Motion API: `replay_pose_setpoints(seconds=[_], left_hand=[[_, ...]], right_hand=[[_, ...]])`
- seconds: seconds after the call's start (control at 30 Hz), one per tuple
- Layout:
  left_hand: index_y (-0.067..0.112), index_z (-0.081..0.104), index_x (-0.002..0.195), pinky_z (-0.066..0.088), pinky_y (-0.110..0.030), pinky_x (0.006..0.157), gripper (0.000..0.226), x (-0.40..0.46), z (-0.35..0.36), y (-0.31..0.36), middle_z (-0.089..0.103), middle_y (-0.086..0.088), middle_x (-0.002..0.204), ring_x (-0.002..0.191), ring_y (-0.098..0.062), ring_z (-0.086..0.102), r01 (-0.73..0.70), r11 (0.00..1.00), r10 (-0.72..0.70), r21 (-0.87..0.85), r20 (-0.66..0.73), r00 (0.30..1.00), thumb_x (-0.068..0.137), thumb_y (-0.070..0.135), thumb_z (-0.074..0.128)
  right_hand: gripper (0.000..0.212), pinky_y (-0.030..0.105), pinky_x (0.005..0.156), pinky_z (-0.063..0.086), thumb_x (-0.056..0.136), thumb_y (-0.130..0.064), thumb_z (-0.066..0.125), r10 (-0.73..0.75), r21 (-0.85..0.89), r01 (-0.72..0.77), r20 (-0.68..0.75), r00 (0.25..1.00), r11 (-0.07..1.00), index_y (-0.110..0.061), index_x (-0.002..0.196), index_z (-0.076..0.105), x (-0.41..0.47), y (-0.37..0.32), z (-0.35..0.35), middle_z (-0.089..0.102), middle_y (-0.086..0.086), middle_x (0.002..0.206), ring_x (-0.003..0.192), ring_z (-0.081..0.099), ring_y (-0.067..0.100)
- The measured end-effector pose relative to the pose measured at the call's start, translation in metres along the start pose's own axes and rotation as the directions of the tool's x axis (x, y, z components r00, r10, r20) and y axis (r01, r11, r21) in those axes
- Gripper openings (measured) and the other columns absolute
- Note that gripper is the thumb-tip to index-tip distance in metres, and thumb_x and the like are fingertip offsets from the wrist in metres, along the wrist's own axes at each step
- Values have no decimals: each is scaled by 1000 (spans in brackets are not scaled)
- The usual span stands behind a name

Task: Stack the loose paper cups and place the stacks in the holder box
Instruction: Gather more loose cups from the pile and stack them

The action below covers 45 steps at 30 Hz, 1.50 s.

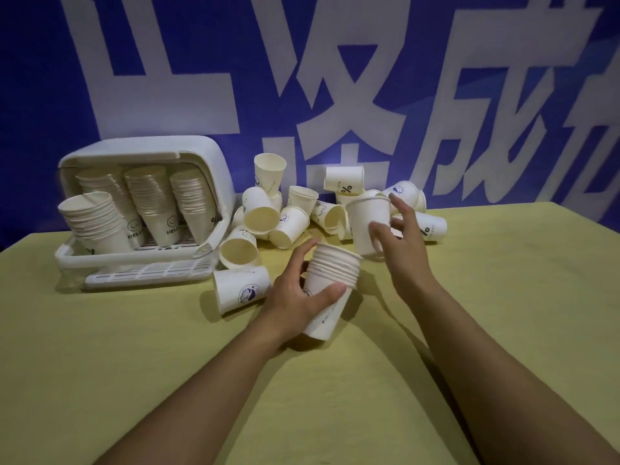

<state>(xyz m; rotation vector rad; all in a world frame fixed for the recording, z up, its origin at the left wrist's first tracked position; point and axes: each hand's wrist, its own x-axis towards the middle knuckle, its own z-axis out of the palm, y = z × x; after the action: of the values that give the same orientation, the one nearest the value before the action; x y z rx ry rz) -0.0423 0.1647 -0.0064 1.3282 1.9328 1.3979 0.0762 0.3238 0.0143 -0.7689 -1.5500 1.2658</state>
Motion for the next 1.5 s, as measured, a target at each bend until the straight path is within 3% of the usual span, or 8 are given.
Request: replay_pose_setpoints(seconds=[0.3,0.43,0.63,0.8,0.9,1.0,1.27,1.5], left_hand=[[78,-6,139,53,-45,100,117,-13,-7,-4,56,8,136,117,-4,59,-75,997,71,-35,-104,992,58,63,78],[66,14,145,55,-32,96,112,-14,-19,-9,50,27,134,111,11,60,-163,983,148,-81,-160,976,67,39,89],[65,32,132,57,-23,75,85,-11,-60,2,60,5,130,102,-6,68,-270,955,202,-120,-401,894,63,52,79],[50,30,146,58,-28,80,90,-12,-99,1,55,21,130,103,4,65,-269,963,216,-12,-560,800,70,50,78],[56,29,144,58,-25,81,87,-11,-109,-3,60,14,129,101,2,66,-245,969,213,31,-604,768,73,47,78],[57,30,143,57,-20,79,85,-10,-111,-5,61,18,123,98,5,66,-243,969,226,53,-595,771,74,44,79],[55,32,144,53,-13,77,85,-9,-107,-5,59,11,128,102,2,65,-300,954,246,6,-586,772,70,53,76],[46,30,151,56,-20,79,93,-10,-102,-7,58,9,132,107,-1,64,-291,957,245,-1,-536,808,69,57,72]], right_hand=[[41,34,89,57,88,-50,63,-157,77,141,259,953,987,-42,127,58,-36,-8,29,63,-9,119,107,63,7],[34,45,96,54,88,-52,54,-246,89,230,274,930,969,-35,112,71,-45,-7,36,70,-5,115,108,64,11],[34,29,85,50,100,-21,56,-266,-50,294,305,915,954,-46,124,59,-44,8,42,63,-15,119,107,59,2],[59,32,117,29,95,-30,65,-236,-395,599,662,711,696,-38,148,42,-51,26,61,38,-13,155,143,30,8],[79,37,117,20,92,-39,66,-150,-431,683,772,617,590,-41,156,20,-57,25,76,24,-14,163,152,12,12],[77,42,113,28,89,-44,68,-195,-426,753,792,578,500,-41,153,27,-59,30,82,36,-8,154,145,23,17],[52,34,113,31,88,-39,72,-225,-384,715,770,597,585,-31,133,48,-62,34,85,39,-2,151,139,29,18],[37,35,76,50,85,-43,73,-195,-418,506,594,781,755,-31,104,44,-59,33,87,58,-7,104,90,53,14]])
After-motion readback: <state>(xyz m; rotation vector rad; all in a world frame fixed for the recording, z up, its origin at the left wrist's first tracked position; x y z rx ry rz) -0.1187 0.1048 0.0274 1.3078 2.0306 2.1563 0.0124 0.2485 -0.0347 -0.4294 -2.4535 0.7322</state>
